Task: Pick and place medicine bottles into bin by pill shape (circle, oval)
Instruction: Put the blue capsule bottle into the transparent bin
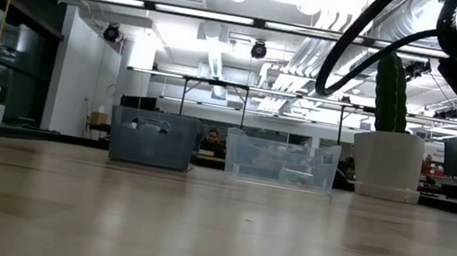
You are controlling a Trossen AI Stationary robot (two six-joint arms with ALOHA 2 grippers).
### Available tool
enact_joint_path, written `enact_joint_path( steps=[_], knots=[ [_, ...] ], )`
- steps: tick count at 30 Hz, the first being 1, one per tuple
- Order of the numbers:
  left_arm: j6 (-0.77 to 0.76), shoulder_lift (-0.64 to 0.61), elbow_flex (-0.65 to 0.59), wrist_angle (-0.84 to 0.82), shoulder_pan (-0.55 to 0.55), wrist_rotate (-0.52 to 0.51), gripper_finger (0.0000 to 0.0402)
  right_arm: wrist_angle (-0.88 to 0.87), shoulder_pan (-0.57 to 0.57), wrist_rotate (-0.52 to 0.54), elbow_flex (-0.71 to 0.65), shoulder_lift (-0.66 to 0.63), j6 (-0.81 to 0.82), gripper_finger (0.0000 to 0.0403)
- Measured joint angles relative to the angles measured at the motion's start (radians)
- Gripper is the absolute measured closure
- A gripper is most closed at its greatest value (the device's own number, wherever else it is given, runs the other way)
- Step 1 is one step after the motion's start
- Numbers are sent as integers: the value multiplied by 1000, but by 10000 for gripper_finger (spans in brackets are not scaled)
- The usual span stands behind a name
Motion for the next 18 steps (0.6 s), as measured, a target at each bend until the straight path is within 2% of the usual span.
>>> enact_joint_path(
  steps=[9, 14, 18],
  knots=[
    [0, 0, 0, 0, 0, -3, 401, -18, 0, 65, 1, -107, -41, 297],
    [0, 0, 0, 0, 0, -3, 401, -34, -15, 202, 1, -222, -108, 297],
    [0, 0, 0, 0, 0, -3, 401, -4, -63, 354, 1, -327, -203, 297]
  ],
)
